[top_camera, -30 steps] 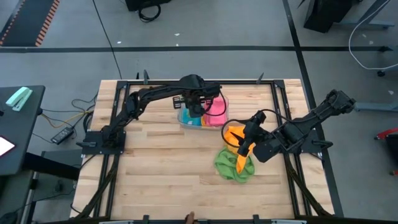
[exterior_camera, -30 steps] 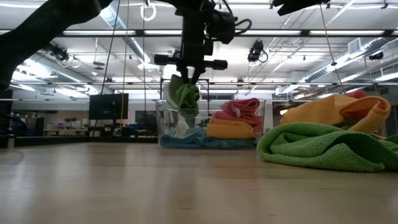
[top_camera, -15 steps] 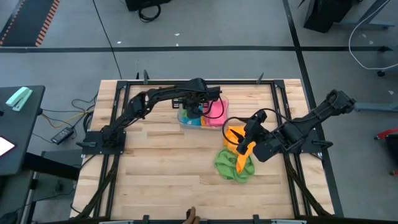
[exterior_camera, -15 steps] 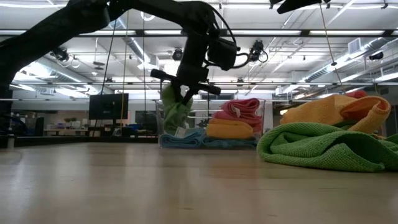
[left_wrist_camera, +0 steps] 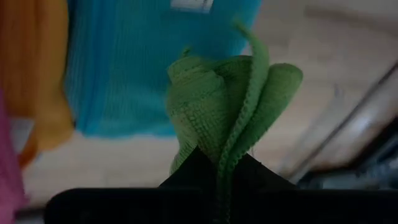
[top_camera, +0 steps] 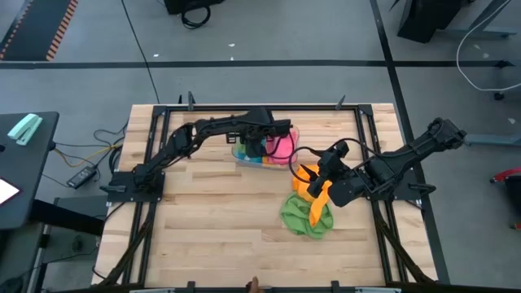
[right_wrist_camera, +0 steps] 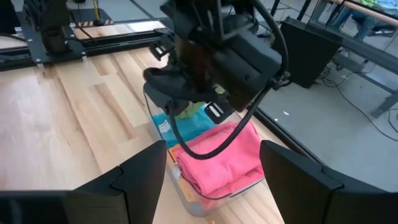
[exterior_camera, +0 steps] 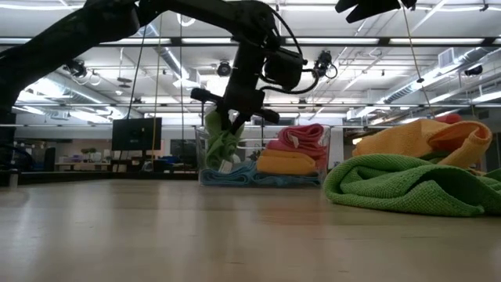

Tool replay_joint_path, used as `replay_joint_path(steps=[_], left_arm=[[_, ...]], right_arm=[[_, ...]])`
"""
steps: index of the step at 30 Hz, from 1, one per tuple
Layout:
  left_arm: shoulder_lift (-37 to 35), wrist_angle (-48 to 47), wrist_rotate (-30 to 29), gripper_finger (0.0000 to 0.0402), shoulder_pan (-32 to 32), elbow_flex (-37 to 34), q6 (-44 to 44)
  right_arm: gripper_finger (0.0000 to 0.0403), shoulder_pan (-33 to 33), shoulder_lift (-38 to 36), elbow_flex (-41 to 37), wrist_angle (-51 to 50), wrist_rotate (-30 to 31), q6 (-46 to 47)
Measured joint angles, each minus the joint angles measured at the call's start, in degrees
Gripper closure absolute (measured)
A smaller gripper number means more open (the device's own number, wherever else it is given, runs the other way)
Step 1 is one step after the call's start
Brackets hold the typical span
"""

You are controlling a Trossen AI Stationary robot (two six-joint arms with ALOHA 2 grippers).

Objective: Fold microfiber towels
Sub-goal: Put the folded green microfiber cloth into the transparent bin

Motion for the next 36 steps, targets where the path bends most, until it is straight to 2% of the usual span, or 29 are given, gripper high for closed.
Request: replay_joint_path(steps=[3,15,21,25,28,31,36], left_arm=[[-1.05,-0.12,-4.5,0.0381,-0.79,0.44,-0.47],[-1.58,0.05,-4.2,0.0381,-2.16,3.1,-3.62],[-2.11,3.34,-4.17,0.0381,-2.9,3.1,-8.72],[-5.06,5.78,-3.98,0.0381,-4.07,3.13,-11.09],[-7.72,7.89,-2.47,0.0381,-4.87,3.13,-11.5],[-10.41,11.73,0.33,0.0381,-5.48,3.13,-12.5],[-14.68,19.81,6.77,0.0379,-6.36,3.15,-20.96]], right_arm=[[0.0134,0.0,-0.01,0.0,0.33,-0.2,0.01],[0.0134,0.0,-0.01,0.0,0.22,-0.37,-1.64],[0.0134,-0.48,-0.35,-0.53,-7.68,-0.25,-3.04],[0.0134,2.64,-3.54,-0.46,-8.6,4.22,-4.56],[0.0134,4.88,-6.72,-0.46,-8.37,6.42,-8.24],[0.0134,6.49,-9.81,-0.42,-8.08,5.75,-10.45],[0.0134,8.07,-11.95,-0.44,-8.48,2.92,-12.91]])
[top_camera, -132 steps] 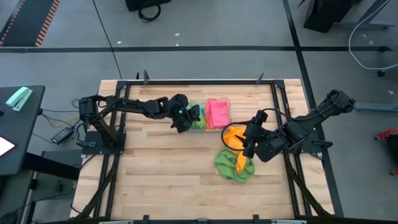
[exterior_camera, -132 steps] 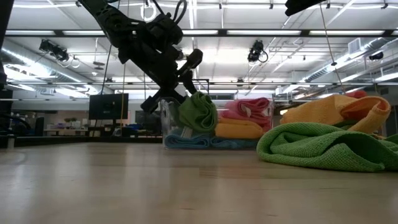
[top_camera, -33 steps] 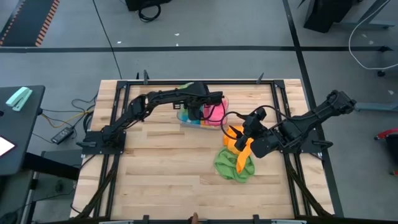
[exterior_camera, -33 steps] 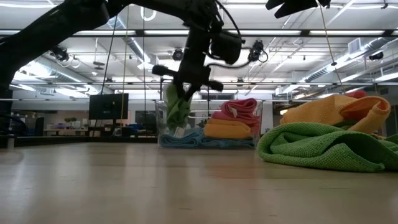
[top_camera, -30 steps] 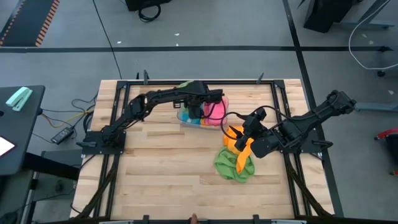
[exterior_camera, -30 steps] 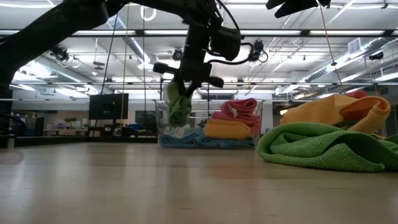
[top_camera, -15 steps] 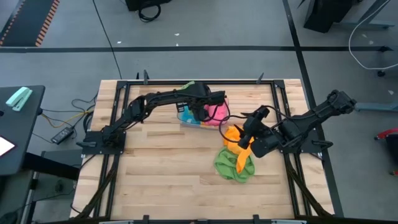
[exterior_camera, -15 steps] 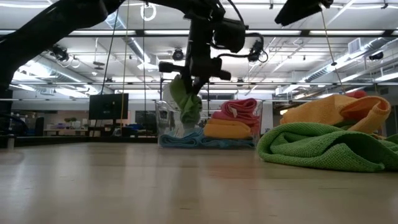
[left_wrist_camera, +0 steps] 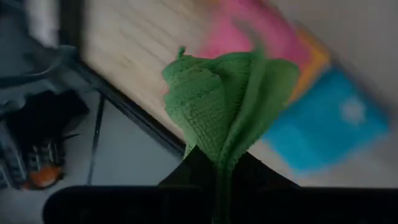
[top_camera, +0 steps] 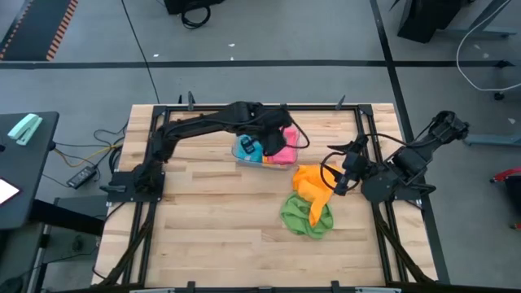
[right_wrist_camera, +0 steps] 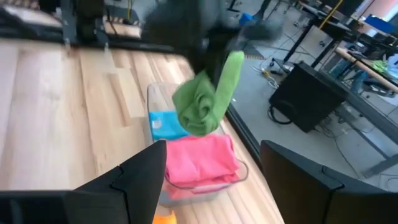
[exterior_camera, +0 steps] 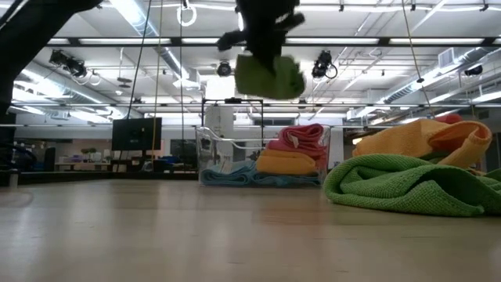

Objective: Fold microfiber towels
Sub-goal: Put the folded green microfiber cloth into the transparent bin

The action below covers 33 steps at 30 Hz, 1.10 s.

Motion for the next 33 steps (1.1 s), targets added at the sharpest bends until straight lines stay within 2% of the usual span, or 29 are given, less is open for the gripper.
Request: replay_joint_path(steps=[4,11,15,20,25,29,33], left_arm=[[-2.88,7.89,6.53,0.0378,-0.35,0.02,-16.75],[-6.4,16.52,12.01,0.0376,-0.14,0.02,-50.55],[-6.64,20.7,19.08,0.0378,-0.17,0.01,-61.79],[-6.26,29.14,21.51,0.0379,-2.33,0.0,-68.64],[-6.07,41.34,21.51,0.038,-5.48,-0.08,-69.98],[-6.08,51.21,21.59,0.038,-7.47,-0.07,-69.97],[-6.08,57.07,21.47,0.0379,-8.38,-0.07,-69.96]], right_arm=[[0.0134,-0.02,0.04,0.0,-2.96,-0.95,-0.23],[0.0134,-0.02,-3.02,0.02,-4.2,-2.43,-1.42],[0.0134,1.08,-4.85,0.02,-4.47,-3.03,-2.56],[0.0134,4.63,-7.89,-1.34,-4.64,-3.41,0.86],[0.0134,9.04,-12.77,-5.89,-0.53,-1.45,3.72],[0.0134,12.17,-17.28,-7.93,10.9,2.37,-4.02],[0.0134,13.1,-19.69,-8.55,25.71,0.5,-17.14]])
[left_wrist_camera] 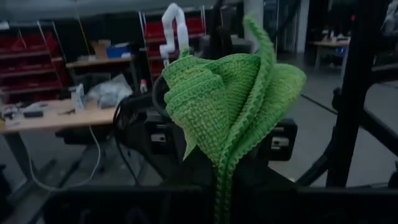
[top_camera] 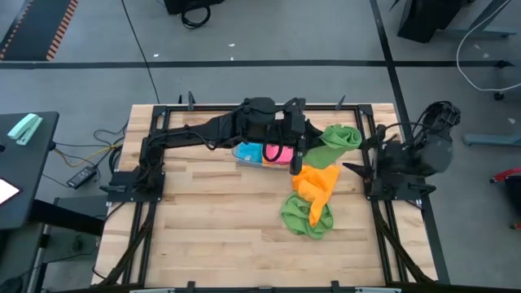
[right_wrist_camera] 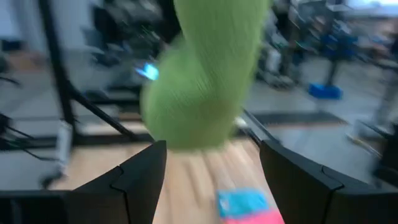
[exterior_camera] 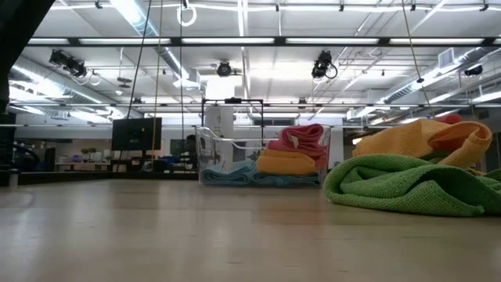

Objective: Fold microfiber towels
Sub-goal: Put the folded green microfiber cloth into the transparent bin

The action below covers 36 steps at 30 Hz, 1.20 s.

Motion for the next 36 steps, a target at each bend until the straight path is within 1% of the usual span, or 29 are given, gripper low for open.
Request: replay_joint_path(steps=[2,8,10,12,15,17,20,22,24,27,29,31,33,36], left_arm=[[0.0,1.41,0.04,0.0381,-0.09,0.0,0.57],[0.0,5.42,-0.07,0.0377,-0.6,0.0,1.05],[0.0,6.3,-0.05,0.0376,-0.8,0.0,1.05],[0.0,6.7,0.37,0.0379,-0.98,0.0,1.05],[0.0,7.21,3.53,0.0381,-1.04,0.0,0.45],[0.0,8.17,5.74,0.0379,-1.04,0.0,-0.37],[0.0,9.04,9.87,0.0375,-0.87,0.0,-0.44],[0.0,9.85,12.54,0.0377,-0.87,0.0,-0.42],[0.0,10.69,13.98,0.0381,-0.89,0.01,0.02],[0.0,10.68,14.22,0.0379,-0.93,0.02,1.04],[0.0,10.6,14.16,0.0374,-0.87,0.02,0.97],[0.0,10.66,14.02,0.0373,-0.8,0.02,1.0],[0.0,10.61,13.61,0.0376,-0.81,0.02,1.18],[0.0,10.23,11.59,0.0381,-0.87,0.02,3.18]], right_arm=[[0.0134,-0.09,-0.44,0.12,6.28,-3.26,-5.95],[0.0131,-1.79,-0.66,1.4,17.56,-12.79,-17.35],[0.0124,-2.74,-0.66,1.41,20.61,-14.97,-20.2],[0.0113,-3.6,-0.66,1.42,22.03,-15.39,-21.97],[0.0091,-4.94,-0.59,1.44,22.19,-16.07,-23.62],[0.0077,-6.27,-0.24,1.46,22.45,-18.22,-23.47],[0.006,-8.83,-0.02,1.46,23.13,-26.01,-21.98],[0.0054,-10.75,-0.1,1.49,23.13,-29.09,-21.32],[0.0051,-12.62,-0.17,1.53,23.31,-32.7,-20.51],[0.0047,-15.32,0.61,1.64,24.61,-38.25,-19.81],[0.0042,-16.73,1.48,1.62,24.86,-40.42,-20.33],[0.0036,-17.95,2.44,1.62,25.79,-40.71,-20.33],[0.0029,-19.81,3.36,1.9,25.46,-39.74,-20.55],[0.0018,-22.1,5.11,2.58,25.63,-39.36,-22.29]])
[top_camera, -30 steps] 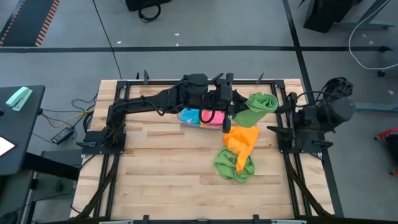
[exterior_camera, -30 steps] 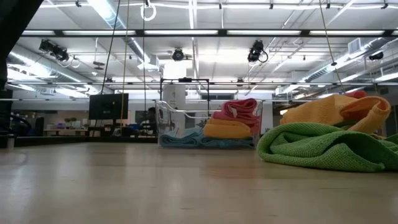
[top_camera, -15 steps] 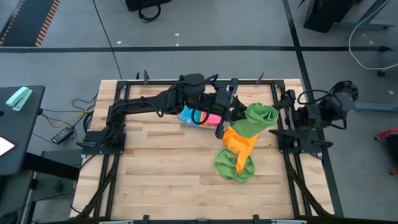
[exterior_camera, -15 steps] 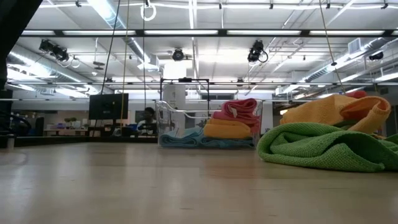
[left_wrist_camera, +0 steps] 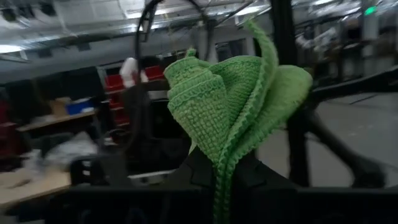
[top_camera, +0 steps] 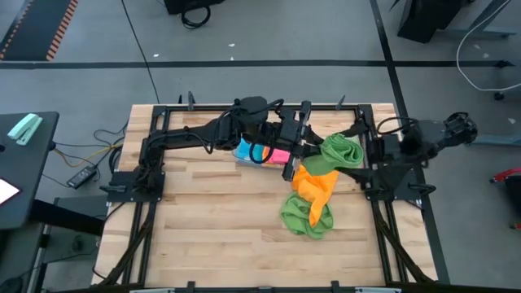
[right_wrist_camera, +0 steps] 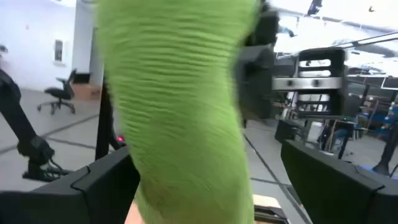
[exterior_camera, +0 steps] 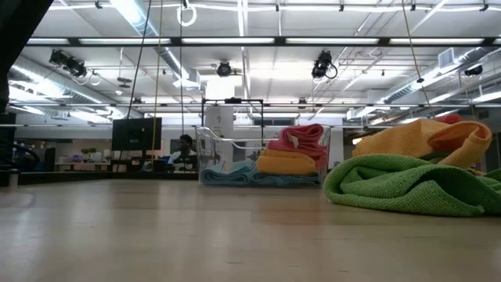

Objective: Fold microfiber towels
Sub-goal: Put the folded green microfiber cloth into the transparent bin

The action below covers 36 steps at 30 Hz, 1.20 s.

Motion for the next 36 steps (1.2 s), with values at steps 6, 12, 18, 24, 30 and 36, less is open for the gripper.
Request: replay_joint_path(steps=[6,12,18,24,30,36], left_arm=[[0.0,-0.79,-4.1,0.0371,-0.07,0.0,5.08],[0.0,-2.56,-4.66,0.038,-0.07,0.0,6.56],[0.0,-3.05,-5.92,0.0371,-0.09,0.0,8.43],[0.0,-3.06,-5.94,0.038,-0.09,0.0,8.47],[0.0,-3.08,-5.95,0.0365,-0.09,0.0,8.56],[0.0,-3.19,-5.94,0.0373,-0.07,0.0,8.56]], right_arm=[[0.0019,-0.69,2.35,2.84,-0.08,-0.01,-2.45],[0.003,-0.55,1.76,5.4,-2.78,-0.03,-0.8],[0.0059,-0.57,2.09,5.56,-3.44,0.01,-1.03],[0.0125,-0.57,2.0,5.53,-3.52,0.86,-1.72],[0.02,-0.57,2.15,5.53,-3.52,0.93,-0.59],[0.0279,-0.57,2.56,5.53,-3.56,1.5,-0.65]])
